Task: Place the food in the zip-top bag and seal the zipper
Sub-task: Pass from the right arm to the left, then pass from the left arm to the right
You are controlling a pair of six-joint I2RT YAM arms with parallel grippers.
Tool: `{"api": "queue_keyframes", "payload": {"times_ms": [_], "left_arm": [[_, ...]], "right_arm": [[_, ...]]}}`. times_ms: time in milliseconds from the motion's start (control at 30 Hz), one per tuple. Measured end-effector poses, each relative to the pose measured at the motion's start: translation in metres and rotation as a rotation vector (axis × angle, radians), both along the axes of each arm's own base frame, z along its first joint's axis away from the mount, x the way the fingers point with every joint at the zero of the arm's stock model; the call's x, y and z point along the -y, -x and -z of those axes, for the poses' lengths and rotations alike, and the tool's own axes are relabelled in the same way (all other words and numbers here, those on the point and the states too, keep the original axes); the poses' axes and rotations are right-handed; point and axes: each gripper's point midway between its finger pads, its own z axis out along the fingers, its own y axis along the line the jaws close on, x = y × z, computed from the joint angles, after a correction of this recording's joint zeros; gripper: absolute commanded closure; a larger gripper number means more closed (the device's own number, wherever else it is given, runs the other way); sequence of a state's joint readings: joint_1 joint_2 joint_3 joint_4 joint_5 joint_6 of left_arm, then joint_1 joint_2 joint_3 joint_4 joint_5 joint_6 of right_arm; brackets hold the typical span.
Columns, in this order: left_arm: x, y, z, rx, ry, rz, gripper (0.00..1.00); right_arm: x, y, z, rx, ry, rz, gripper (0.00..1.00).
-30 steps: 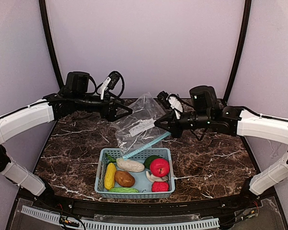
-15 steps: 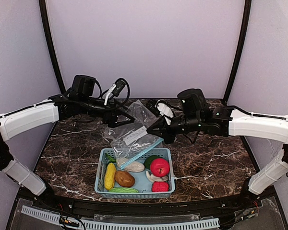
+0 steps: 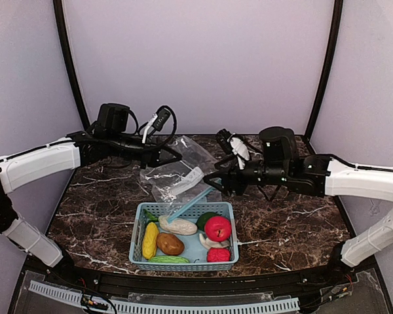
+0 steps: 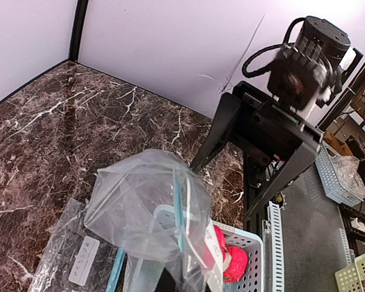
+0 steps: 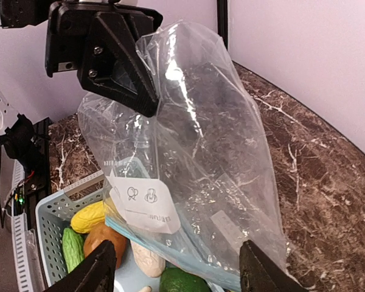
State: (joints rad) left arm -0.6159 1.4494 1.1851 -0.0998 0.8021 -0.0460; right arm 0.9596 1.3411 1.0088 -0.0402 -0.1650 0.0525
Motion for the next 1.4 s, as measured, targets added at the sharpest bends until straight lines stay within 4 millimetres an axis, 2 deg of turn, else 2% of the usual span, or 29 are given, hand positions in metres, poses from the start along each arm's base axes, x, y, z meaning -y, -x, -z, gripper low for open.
{"api": "queue_keyframes", "payload": {"times_ms": [133, 267, 400, 500, 600, 800, 900, 1100, 1233, 1400], "left_arm": [[-0.005, 0.003, -0.007, 0.026, 0.02, -0.022, 0.99], [-0.012, 0.01, -0.027, 0.087, 0.072, -0.043, 0.99], [-0.019, 0.02, -0.053, 0.146, 0.144, -0.049, 0.99], [-0.021, 0.024, -0.068, 0.172, 0.19, -0.049, 0.99], [-0.021, 0.027, -0.075, 0.175, 0.223, -0.037, 0.99], [-0.019, 0.031, -0.076, 0.142, 0.264, -0.015, 0.99], [-0.019, 0.033, -0.08, 0.141, 0.281, -0.006, 0.99], [-0.019, 0.037, -0.086, 0.142, 0.305, 0.013, 0.99], [-0.019, 0.039, -0.088, 0.139, 0.314, 0.021, 0.99], [-0.019, 0.041, -0.089, 0.139, 0.32, 0.031, 0.99]], "right_arm": [[0.02, -0.007, -0.025, -0.003, -0.114, 0.1, 0.16], [0.049, -0.021, -0.045, -0.031, -0.26, 0.198, 0.15], [0.074, -0.032, -0.043, -0.086, -0.372, 0.245, 0.28], [0.082, -0.031, -0.035, -0.14, -0.441, 0.216, 0.36], [0.078, -0.018, -0.037, -0.171, -0.498, 0.129, 0.45], [0.067, 0.007, -0.068, -0.151, -0.606, -0.059, 0.57], [0.067, 0.013, -0.077, -0.128, -0.633, -0.099, 0.59], [0.063, 0.011, -0.076, -0.132, -0.631, -0.112, 0.62], [0.059, 0.008, -0.071, -0.146, -0.621, -0.116, 0.68], [0.056, 0.006, -0.077, -0.137, -0.627, -0.125, 0.75]]}}
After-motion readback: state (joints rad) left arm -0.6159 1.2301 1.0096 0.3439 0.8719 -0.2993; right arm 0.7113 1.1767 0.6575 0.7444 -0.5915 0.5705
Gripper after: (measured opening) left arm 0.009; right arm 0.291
